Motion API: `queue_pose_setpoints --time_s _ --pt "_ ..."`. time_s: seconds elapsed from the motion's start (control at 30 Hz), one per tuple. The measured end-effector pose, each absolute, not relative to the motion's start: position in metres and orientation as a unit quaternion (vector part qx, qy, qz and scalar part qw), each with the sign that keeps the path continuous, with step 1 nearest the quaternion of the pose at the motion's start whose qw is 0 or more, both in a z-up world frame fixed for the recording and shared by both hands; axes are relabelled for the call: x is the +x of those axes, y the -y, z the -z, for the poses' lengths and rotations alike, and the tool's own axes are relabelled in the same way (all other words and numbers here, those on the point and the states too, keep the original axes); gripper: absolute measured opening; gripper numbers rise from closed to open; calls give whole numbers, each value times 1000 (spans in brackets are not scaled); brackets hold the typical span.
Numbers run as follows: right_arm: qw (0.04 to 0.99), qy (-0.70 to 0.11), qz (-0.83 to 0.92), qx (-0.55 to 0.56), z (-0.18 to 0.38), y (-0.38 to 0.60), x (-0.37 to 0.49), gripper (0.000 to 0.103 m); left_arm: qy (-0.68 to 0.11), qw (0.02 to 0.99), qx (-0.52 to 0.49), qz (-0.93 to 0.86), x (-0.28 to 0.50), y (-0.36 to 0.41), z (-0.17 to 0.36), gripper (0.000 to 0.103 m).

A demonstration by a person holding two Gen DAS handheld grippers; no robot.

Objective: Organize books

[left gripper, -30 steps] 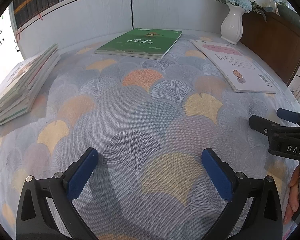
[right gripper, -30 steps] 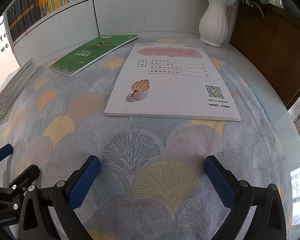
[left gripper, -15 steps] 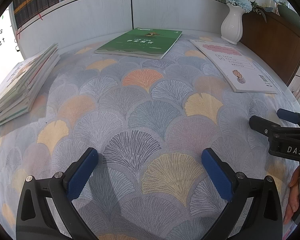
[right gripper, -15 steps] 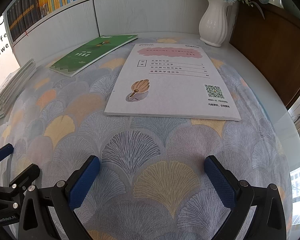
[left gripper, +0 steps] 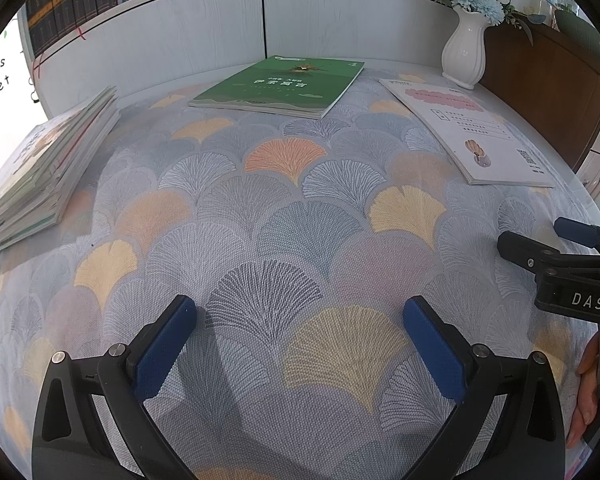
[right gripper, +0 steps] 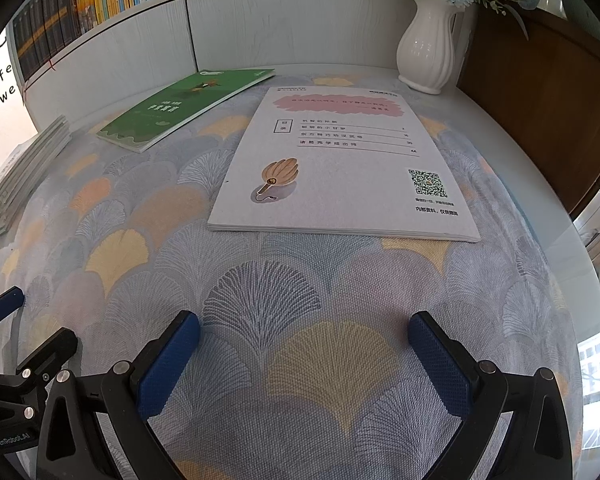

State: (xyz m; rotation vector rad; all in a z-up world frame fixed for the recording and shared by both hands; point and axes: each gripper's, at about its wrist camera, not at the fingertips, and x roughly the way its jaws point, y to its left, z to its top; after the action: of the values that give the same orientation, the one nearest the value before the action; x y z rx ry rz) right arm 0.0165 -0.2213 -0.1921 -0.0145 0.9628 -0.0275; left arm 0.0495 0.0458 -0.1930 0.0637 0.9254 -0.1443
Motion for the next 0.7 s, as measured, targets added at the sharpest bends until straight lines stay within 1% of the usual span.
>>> queue_pose_setpoints --time_s 0.7 --pt "886 -463 13 -9 193 223 17 103 -446 892 30 69 49 -46 193 103"
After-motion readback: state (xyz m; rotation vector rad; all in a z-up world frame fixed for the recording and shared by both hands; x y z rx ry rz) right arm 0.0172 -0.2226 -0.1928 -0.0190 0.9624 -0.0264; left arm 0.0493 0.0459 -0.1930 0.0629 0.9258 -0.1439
